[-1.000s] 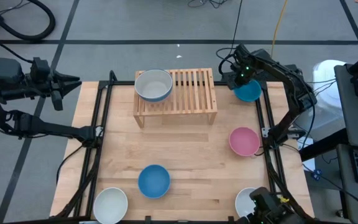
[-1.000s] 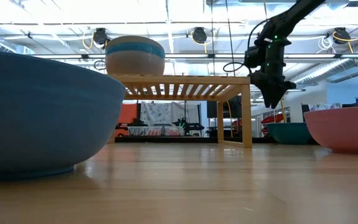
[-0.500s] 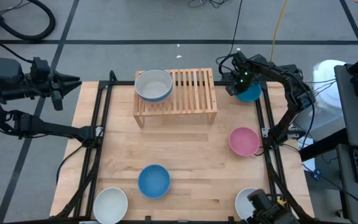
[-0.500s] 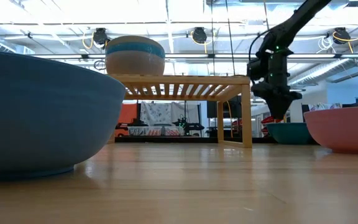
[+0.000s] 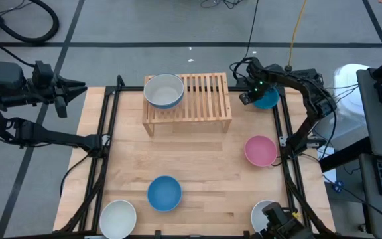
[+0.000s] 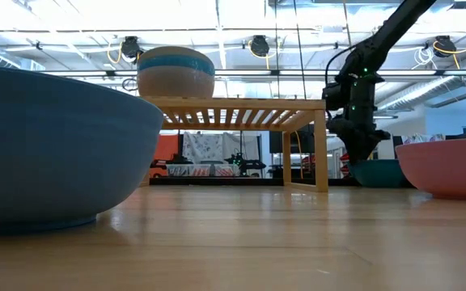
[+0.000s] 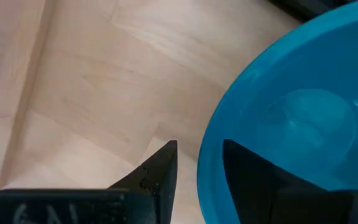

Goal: Place and stack bowls onto a shelf
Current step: Stack the top blue bowl on top of the gray bowl on the shelf

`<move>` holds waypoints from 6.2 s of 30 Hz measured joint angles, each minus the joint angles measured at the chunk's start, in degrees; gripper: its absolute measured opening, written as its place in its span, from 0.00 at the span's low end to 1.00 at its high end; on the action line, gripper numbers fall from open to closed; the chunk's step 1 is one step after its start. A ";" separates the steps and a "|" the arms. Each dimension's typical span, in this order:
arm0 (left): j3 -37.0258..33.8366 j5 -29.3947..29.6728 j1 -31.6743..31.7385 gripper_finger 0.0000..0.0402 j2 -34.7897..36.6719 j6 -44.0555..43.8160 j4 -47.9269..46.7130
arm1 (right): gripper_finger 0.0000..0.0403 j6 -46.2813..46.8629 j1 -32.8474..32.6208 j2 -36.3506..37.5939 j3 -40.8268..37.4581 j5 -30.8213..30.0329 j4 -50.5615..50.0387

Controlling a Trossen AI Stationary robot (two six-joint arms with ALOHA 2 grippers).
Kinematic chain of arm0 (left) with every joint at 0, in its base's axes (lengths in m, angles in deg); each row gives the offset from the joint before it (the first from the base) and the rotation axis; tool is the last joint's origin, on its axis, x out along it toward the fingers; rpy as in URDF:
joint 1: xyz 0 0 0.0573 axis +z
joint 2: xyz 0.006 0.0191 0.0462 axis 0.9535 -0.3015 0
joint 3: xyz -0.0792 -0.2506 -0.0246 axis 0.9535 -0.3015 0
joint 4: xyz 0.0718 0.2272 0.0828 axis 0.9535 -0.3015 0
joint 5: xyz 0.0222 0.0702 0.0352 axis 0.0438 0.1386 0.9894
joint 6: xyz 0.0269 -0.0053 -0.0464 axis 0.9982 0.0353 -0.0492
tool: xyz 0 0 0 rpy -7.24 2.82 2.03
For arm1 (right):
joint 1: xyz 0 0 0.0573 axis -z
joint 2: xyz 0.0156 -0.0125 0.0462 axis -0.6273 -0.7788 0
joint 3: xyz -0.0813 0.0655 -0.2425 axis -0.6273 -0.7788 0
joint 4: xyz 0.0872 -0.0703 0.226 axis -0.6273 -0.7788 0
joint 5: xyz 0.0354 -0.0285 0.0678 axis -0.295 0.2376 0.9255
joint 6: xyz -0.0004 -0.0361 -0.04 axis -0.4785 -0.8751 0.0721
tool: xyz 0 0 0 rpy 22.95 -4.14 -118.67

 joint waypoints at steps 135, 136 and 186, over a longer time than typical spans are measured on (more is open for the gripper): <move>0.00 -0.63 -0.01 0.24 -0.02 1.47 0.00 | 0.20 -21.50 -45.83 -11.76 54.21 -5.92 6.91; 0.00 -0.63 0.00 0.24 -0.02 1.46 0.00 | 0.21 -21.52 -45.81 -11.76 54.22 -5.92 6.92; -19.89 -14.06 7.16 0.24 -31.46 33.12 43.93 | 0.26 -23.38 -45.79 10.09 54.19 -28.90 -11.77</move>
